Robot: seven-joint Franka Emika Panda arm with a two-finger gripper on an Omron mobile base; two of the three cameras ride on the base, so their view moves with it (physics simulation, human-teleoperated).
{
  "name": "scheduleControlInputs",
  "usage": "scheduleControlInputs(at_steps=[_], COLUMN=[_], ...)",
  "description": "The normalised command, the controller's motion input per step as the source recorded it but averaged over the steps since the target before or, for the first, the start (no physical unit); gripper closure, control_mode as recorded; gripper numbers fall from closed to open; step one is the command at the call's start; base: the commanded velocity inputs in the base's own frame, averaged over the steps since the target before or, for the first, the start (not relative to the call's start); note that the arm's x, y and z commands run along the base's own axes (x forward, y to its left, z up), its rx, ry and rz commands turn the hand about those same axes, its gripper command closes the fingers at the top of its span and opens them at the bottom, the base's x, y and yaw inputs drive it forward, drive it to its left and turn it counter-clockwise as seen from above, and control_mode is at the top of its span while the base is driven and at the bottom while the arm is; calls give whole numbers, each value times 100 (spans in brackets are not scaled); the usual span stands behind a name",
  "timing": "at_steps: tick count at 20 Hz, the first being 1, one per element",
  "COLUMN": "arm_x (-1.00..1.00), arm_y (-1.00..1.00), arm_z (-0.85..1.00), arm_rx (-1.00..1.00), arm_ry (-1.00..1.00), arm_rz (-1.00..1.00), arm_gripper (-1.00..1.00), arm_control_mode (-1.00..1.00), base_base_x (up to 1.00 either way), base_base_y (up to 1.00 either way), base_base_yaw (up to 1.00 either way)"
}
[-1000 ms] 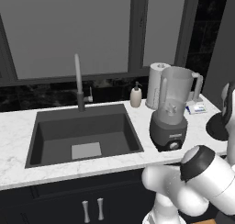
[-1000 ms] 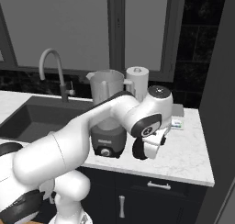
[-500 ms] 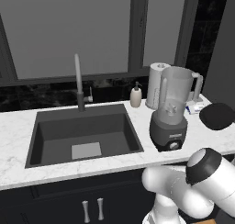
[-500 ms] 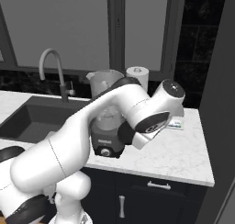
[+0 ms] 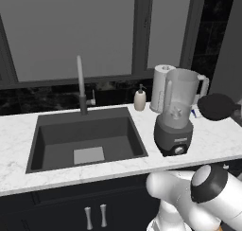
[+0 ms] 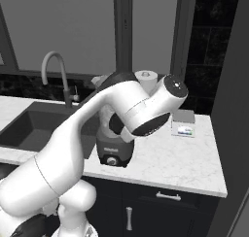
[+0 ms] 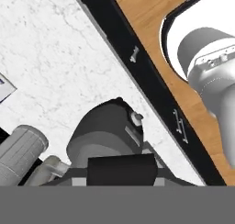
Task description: Close the lid blender by securely placing the lid on top.
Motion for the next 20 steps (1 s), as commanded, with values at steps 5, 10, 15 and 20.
scheduleControlInputs(at_steps=[5,10,15,20], arm_x=[0,0,0,10], arm_y=[42,40,33,20], arm_z=[31,32,33,36], arm_rx=[19,21,20,18], arm_ry=[-14,-13,-4,0], arm_rz=[-12,-11,-5,-2], arm_gripper=[100,100,100,100], arm_control_mode=[-100,-100,-100,-100], base_base_x=[0,0,0,0], base_base_y=[0,0,0,0], base_base_yaw=[0,0,0,0])
